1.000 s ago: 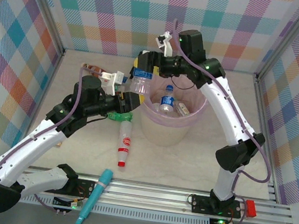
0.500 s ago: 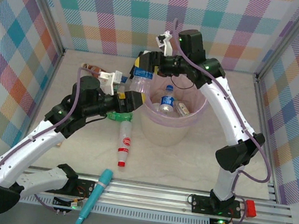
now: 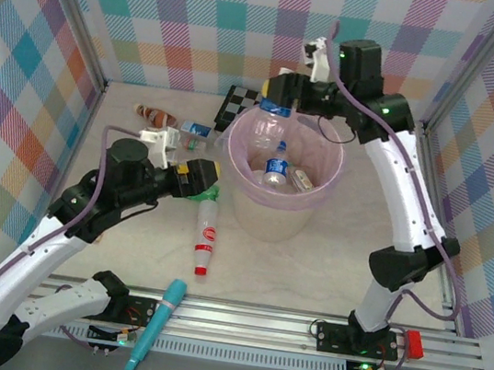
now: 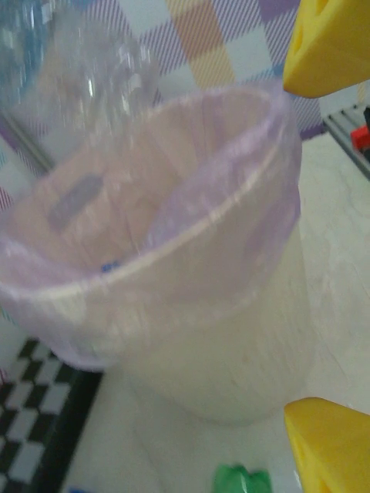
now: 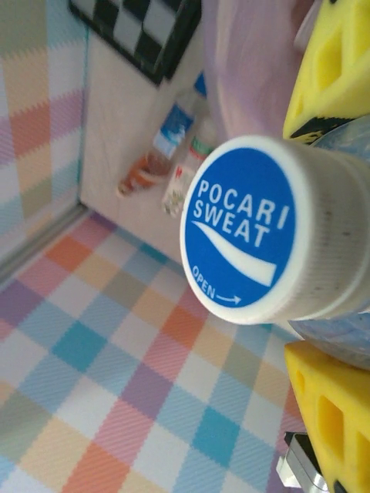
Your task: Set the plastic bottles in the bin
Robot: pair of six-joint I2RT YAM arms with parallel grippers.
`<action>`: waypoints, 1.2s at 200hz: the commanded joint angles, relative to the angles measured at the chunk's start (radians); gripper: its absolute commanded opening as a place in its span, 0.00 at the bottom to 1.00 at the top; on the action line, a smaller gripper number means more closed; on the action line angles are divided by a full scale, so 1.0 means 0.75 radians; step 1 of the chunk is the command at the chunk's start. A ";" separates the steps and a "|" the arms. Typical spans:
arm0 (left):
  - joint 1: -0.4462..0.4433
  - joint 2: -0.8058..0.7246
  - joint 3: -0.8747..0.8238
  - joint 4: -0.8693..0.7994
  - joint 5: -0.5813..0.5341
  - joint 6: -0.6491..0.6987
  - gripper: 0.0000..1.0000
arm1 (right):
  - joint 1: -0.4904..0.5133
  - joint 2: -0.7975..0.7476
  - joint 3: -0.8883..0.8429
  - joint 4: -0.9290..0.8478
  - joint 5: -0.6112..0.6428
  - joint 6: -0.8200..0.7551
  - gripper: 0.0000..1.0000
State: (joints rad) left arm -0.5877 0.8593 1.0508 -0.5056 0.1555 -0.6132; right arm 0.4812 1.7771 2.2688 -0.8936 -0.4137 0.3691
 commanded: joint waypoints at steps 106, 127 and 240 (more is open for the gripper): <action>-0.176 0.086 -0.424 -0.227 -0.263 -0.366 0.85 | 0.015 0.022 -0.260 -0.450 0.642 -0.288 0.52; -0.240 0.113 -0.448 -0.225 -0.298 -0.417 0.85 | 0.015 0.048 -0.330 -0.396 0.617 -0.270 0.52; -0.359 0.257 -0.597 -0.091 -0.256 -0.549 0.82 | 0.016 0.091 -0.669 -0.160 0.595 -0.185 0.73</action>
State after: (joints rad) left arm -0.8318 1.0332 0.6292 -0.5900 -0.0456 -0.9989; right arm 0.4850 1.8027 1.8206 -1.0462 0.0357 0.2070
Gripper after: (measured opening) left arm 0.821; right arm 0.692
